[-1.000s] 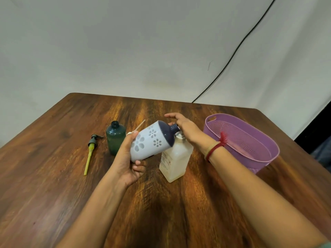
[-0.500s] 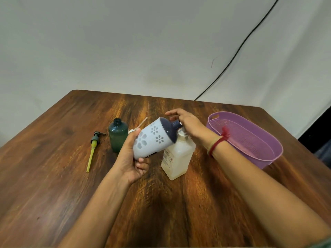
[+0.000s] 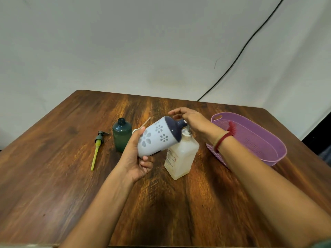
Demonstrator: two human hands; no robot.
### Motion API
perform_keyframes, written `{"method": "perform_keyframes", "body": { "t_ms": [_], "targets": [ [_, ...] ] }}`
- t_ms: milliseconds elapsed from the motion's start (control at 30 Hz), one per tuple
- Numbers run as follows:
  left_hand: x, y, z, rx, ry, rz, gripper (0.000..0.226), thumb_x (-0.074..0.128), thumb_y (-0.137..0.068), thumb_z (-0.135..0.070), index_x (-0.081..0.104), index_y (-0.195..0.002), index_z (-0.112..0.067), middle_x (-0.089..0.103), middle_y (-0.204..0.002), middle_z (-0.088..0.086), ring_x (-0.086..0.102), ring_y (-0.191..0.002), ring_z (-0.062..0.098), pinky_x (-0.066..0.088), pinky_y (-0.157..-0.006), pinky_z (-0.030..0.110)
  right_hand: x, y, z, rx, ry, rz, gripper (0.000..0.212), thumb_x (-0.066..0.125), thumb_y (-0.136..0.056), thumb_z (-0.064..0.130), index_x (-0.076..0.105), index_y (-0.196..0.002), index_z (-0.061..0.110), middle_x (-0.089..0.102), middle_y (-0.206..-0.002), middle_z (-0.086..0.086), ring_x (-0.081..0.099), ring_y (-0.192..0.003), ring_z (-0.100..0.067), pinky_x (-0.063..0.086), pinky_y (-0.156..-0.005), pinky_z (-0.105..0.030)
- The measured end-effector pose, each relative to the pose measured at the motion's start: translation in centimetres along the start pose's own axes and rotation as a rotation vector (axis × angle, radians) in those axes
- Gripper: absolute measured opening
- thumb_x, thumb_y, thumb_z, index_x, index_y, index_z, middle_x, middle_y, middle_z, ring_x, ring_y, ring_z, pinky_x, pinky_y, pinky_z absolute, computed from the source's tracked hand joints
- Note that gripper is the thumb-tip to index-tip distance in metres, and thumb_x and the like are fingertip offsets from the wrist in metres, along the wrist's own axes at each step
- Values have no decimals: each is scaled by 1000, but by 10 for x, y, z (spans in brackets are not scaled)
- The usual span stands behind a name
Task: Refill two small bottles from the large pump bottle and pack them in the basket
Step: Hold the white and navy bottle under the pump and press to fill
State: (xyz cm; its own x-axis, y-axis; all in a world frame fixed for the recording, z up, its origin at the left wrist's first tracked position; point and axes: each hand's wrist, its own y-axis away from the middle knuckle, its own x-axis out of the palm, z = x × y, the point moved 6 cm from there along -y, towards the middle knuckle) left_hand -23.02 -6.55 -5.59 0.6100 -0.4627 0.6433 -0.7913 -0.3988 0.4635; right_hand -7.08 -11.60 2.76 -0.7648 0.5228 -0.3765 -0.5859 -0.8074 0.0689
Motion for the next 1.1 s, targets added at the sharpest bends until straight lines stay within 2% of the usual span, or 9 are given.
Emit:
{"method": "perform_keyframes", "body": {
  "t_ms": [167,367,500,600,700,833,1000,1067,1100],
  "targets": [
    [-5,-2,1,5,-4,-25,35,62,-78,-53,57,-79,-19,57,-71,4,34,-29,3,26,-32,7,4,3,-12,-69,-59,-58,41,27,-89,-7,58,-106,14,53,-117,-17,49,-101,-18,45,-73,-16],
    [-1,2,1,7,15,2,35,61,-79,-53,57,-80,-19,58,-70,4,35,-29,3,27,-30,7,-1,4,3,-5,36,-17,39,29,-92,-3,59,-105,17,52,-126,-11,49,-113,-20,44,-73,-18],
    [-3,1,3,0,8,-20,35,61,-79,-54,57,-80,-19,59,-68,3,34,-29,3,26,-31,7,4,7,-6,-46,-64,-52,40,28,-91,-5,59,-111,10,54,-119,-16,51,-97,-14,47,-68,-14],
    [-6,1,4,-6,6,-32,35,62,-78,-54,57,-82,-19,58,-71,3,34,-30,3,25,-31,7,7,6,-9,-57,-53,-75,39,28,-90,-5,58,-107,13,52,-119,-18,49,-100,-16,44,-73,-17],
    [-3,4,3,-2,18,-11,35,61,-80,-53,57,-81,-19,59,-70,3,34,-29,3,26,-31,7,2,6,-2,-47,-37,-60,39,29,-90,-4,60,-107,13,52,-125,-16,49,-111,-21,44,-81,-21],
    [-2,1,1,4,17,13,36,63,-77,-54,58,-84,-19,58,-77,4,35,-30,3,27,-30,8,3,7,-1,-25,-54,-13,38,30,-92,-2,60,-110,11,53,-124,-15,51,-104,-19,46,-76,-22],
    [-6,-1,4,-8,4,-11,36,63,-77,-53,59,-82,-18,59,-71,3,35,-30,3,28,-30,8,5,5,-12,-38,-102,-54,41,28,-88,-7,58,-110,12,50,-125,-21,49,-100,-16,46,-70,-17],
    [-5,-1,4,-17,10,6,35,63,-77,-53,59,-82,-18,60,-71,4,35,-30,3,28,-29,8,3,2,-7,-34,-67,-50,41,28,-89,-7,58,-107,14,51,-123,-18,50,-101,-17,45,-68,-15],
    [-4,-1,2,-15,14,18,35,62,-78,-53,59,-83,-18,60,-72,5,35,-30,3,28,-29,8,1,-1,-4,-34,-53,-41,41,28,-89,-7,58,-106,14,51,-124,-17,51,-106,-20,46,-72,-16]
  ]
}}
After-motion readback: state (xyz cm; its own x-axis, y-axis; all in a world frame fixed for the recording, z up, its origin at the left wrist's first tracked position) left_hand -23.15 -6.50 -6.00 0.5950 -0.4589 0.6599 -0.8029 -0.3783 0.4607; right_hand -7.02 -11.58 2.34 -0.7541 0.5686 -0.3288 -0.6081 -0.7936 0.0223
